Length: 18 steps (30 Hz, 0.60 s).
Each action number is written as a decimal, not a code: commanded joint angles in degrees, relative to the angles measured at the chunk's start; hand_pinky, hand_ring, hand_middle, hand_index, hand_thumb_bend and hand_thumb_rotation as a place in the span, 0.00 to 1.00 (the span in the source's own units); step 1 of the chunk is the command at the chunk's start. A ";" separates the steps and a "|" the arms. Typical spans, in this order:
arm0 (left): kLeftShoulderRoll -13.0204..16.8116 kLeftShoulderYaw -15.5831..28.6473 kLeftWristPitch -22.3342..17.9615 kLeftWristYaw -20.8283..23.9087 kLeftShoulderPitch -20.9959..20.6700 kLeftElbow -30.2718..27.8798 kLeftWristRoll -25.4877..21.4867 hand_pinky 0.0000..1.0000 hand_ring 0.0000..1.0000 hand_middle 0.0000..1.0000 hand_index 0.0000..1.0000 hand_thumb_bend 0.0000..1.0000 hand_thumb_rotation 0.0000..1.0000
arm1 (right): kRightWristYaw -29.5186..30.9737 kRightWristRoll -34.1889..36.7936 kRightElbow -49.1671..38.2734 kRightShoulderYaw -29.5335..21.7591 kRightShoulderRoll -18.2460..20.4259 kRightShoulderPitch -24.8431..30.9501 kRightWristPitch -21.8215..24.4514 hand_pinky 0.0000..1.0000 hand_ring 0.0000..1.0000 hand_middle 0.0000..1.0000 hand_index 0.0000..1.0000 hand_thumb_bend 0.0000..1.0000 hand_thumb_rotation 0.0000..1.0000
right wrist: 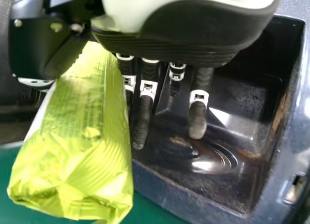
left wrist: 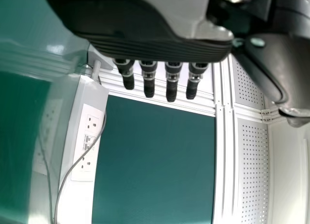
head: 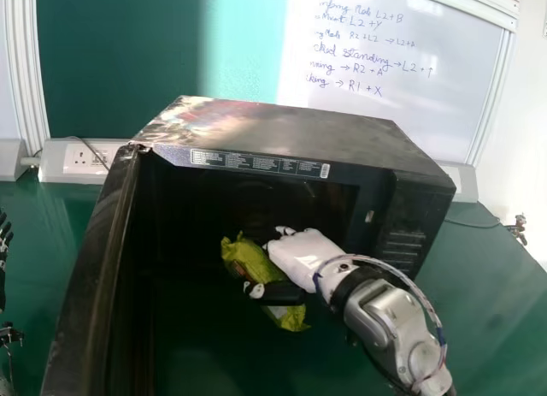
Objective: Put biscuit inside oven
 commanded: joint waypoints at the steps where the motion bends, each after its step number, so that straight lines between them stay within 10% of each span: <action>1: -3.04 -0.05 -0.34 0.11 1.37 1.54 -0.26 0.76 0.79 0.77 0.83 0.72 0.71 | -1.18 -0.25 0.95 0.36 0.84 -1.71 0.59 0.16 0.23 0.47 0.49 0.53 0.00; 18: -3.06 0.22 -0.31 -0.46 1.85 1.38 -0.55 0.76 0.79 0.78 0.83 0.71 0.73 | -6.96 -0.92 10.25 2.28 5.40 -5.66 2.71 0.19 0.27 0.47 0.49 0.53 0.00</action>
